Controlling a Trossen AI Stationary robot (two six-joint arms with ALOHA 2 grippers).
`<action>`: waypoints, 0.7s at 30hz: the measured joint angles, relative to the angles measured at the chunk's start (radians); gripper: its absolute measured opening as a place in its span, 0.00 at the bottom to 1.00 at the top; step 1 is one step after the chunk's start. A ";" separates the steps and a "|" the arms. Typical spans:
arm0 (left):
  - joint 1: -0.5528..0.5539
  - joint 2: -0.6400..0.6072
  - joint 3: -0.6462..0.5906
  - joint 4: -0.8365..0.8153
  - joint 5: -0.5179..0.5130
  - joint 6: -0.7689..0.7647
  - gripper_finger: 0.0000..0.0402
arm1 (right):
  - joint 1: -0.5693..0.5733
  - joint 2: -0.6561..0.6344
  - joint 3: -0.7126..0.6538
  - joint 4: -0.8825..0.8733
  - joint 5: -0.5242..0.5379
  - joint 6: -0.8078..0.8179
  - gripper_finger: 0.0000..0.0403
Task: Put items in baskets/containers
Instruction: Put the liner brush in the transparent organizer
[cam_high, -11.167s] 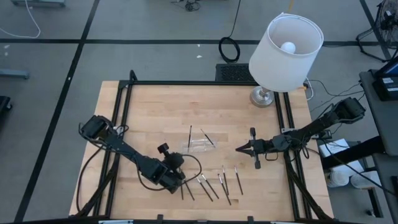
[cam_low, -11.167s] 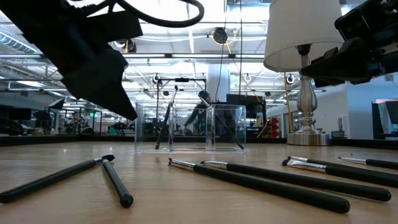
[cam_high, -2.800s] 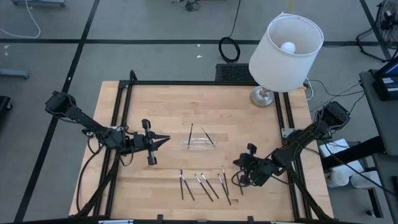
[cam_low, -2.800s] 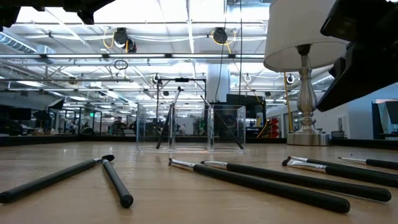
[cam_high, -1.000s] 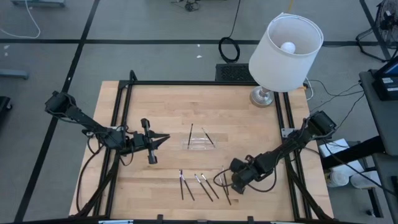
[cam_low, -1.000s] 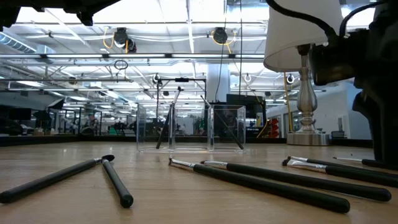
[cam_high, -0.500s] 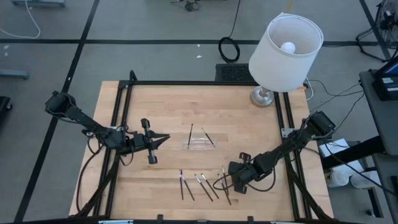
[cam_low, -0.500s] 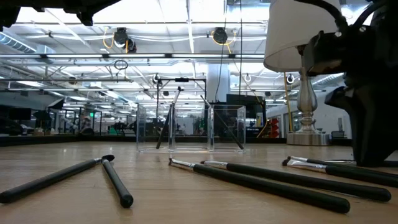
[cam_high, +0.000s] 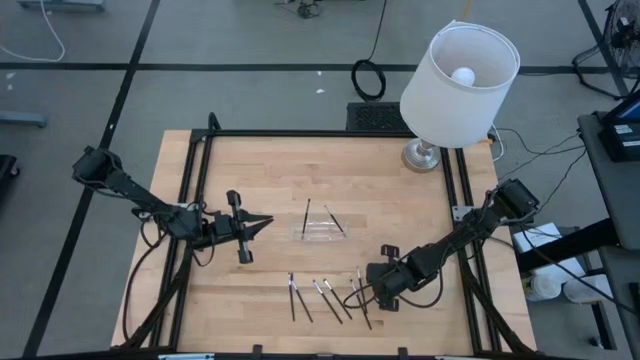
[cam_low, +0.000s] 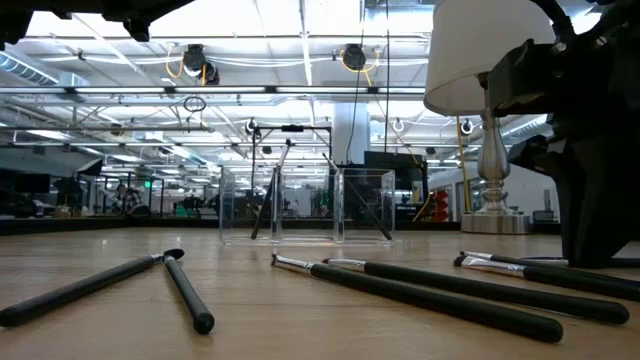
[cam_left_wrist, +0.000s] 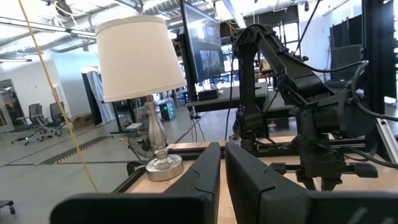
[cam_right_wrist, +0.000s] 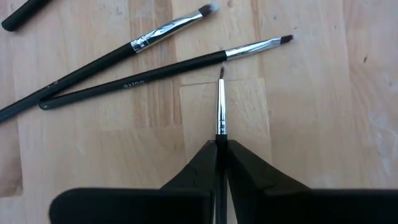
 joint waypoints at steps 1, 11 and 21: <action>0.000 0.000 0.000 -0.001 0.000 0.000 0.09 | 0.000 0.000 0.000 0.000 0.000 0.000 0.05; 0.000 0.000 0.000 -0.015 -0.002 0.004 0.09 | 0.000 0.000 0.000 0.003 -0.001 0.066 0.13; 0.000 0.000 0.000 -0.017 -0.005 0.004 0.09 | -0.002 -0.071 -0.001 0.029 0.003 0.052 0.25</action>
